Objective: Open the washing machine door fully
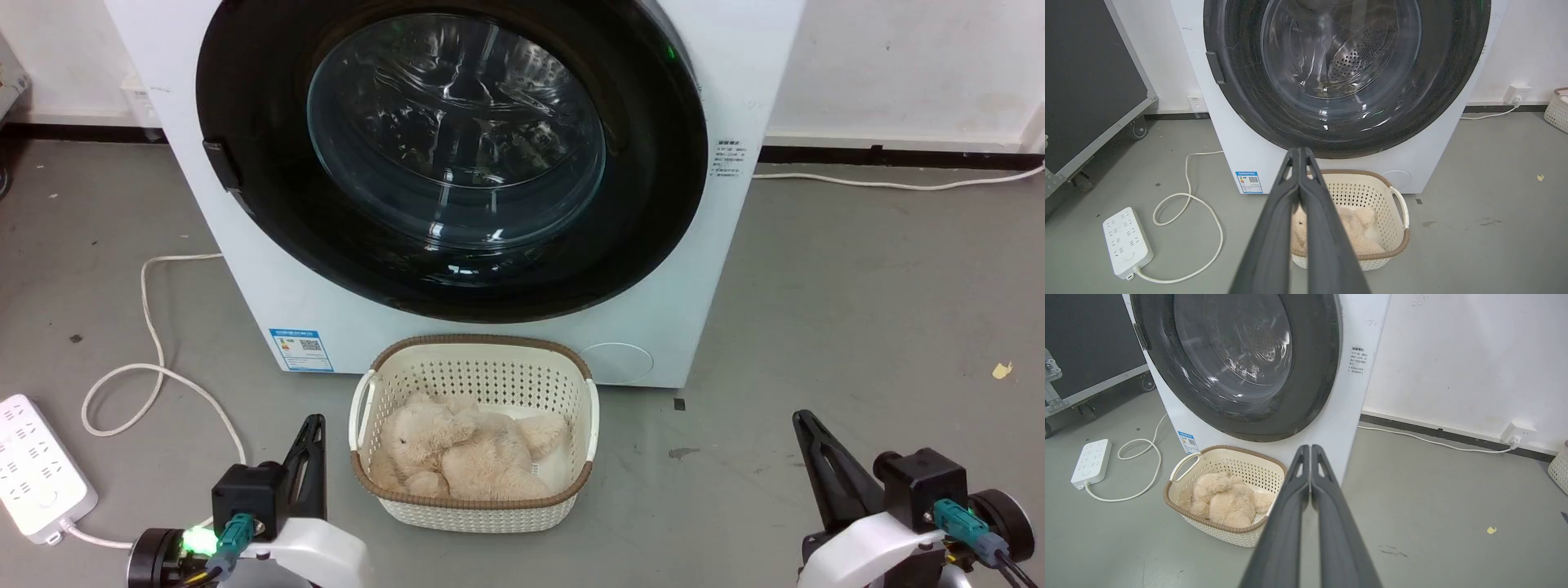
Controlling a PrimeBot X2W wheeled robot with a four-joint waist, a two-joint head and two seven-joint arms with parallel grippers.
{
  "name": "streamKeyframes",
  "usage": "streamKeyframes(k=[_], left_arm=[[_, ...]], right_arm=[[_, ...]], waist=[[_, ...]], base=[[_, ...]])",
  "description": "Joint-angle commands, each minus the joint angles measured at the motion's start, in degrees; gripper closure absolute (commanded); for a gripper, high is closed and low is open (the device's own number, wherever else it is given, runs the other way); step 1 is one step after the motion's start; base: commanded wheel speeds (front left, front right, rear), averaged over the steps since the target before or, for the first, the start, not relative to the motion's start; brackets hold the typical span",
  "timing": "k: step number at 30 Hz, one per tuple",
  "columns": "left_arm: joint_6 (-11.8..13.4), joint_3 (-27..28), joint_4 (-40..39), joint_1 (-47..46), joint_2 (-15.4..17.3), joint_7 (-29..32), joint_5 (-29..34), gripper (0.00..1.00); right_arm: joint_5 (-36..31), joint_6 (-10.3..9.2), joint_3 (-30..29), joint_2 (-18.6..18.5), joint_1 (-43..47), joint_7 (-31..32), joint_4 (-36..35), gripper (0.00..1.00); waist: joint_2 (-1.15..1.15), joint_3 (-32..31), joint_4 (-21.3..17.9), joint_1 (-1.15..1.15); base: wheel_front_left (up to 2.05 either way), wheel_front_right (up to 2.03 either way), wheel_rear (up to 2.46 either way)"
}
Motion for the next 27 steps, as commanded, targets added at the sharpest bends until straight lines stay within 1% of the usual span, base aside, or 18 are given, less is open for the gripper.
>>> streamKeyframes(k=[1,20,21,27], left_arm=[[0.2,0.1,-0.2,-0.8,0.1,0.0,0.2,1.0],[0.2,0.1,-0.2,-0.8,0.1,0.0,0.2,1.0],[0.0,0.0,0.0,0.0,0.0,0.0,0.0,0.0],[0.1,-0.2,0.0,0.1,0.0,-0.3,0.0,0.0]], right_arm=[[-0.3,-0.04,0.0,0.2,-0.7,0.0,-0.3,1.0],[-0.3,-0.04,0.0,0.2,-0.7,0.0,-0.3,1.0],[0.0,0.0,0.0,0.0,0.0,0.0,0.0,0.0],[0.2,0.01,0.0,0.0,0.1,-0.3,0.0,0.0]], waist=[[0.0,0.0,0.0,0.0],[0.0,0.0,0.0,0.0],[0.0,0.0,0.0,0.0],[0.0,0.0,0.0,0.0]], base=[[0.0,0.0,0.0],[0.0,0.0,0.0],[0.0,0.0,0.0],[0.0,0.0,0.0]])
